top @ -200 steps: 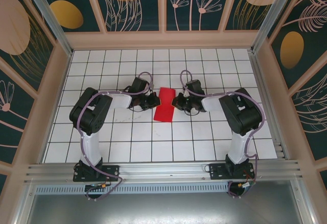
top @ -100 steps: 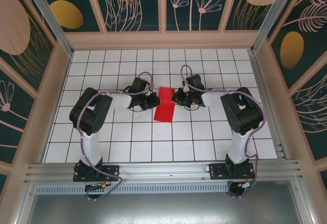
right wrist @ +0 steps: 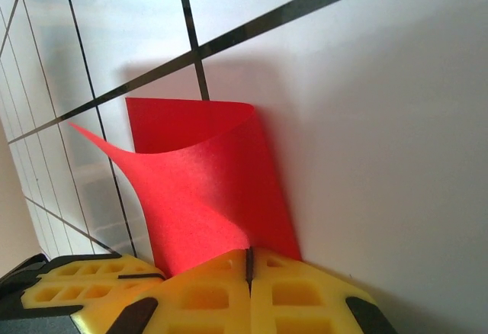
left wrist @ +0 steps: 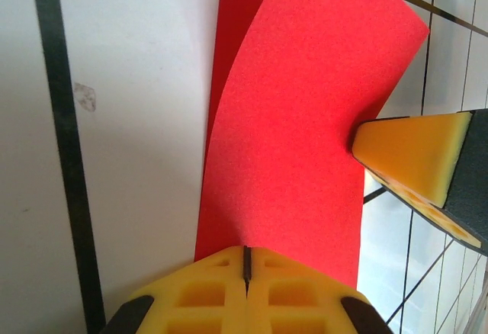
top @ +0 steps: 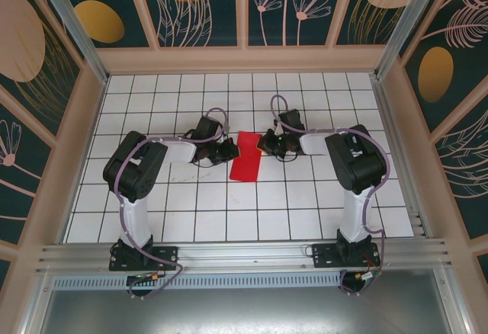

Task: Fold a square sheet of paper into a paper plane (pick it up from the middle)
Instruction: Fold the square sheet of paper in half at the center of the table.

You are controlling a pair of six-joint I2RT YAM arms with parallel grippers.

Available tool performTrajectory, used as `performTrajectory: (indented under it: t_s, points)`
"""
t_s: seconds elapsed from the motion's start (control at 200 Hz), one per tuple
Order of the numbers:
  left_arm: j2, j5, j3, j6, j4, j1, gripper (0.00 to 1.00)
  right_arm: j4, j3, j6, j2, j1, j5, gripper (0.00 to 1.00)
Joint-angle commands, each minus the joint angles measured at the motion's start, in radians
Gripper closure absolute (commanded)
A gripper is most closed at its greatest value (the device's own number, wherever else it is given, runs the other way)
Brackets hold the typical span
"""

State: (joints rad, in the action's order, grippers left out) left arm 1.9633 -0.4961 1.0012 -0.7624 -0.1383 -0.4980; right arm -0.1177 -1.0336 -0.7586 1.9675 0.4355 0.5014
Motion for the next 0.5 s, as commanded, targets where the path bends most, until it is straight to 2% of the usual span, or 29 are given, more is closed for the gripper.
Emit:
performTrajectory:
  t_s: [0.0, 0.245, 0.495]
  points:
    - [0.03, 0.056, -0.048, 0.025, 0.138, -0.007, 1.0, 0.089, -0.036, 0.038, 0.008, 0.002, -0.063, 0.99]
    - [0.03, 0.054, -0.052, 0.028, 0.138, -0.007, 1.0, 0.018, -0.09, 0.038, -0.031, -0.027, 0.054, 0.99]
    - [0.028, 0.053, -0.053, 0.025, 0.137, -0.006, 1.0, 0.034, -0.113, 0.036, 0.054, -0.041, 0.033, 0.99]
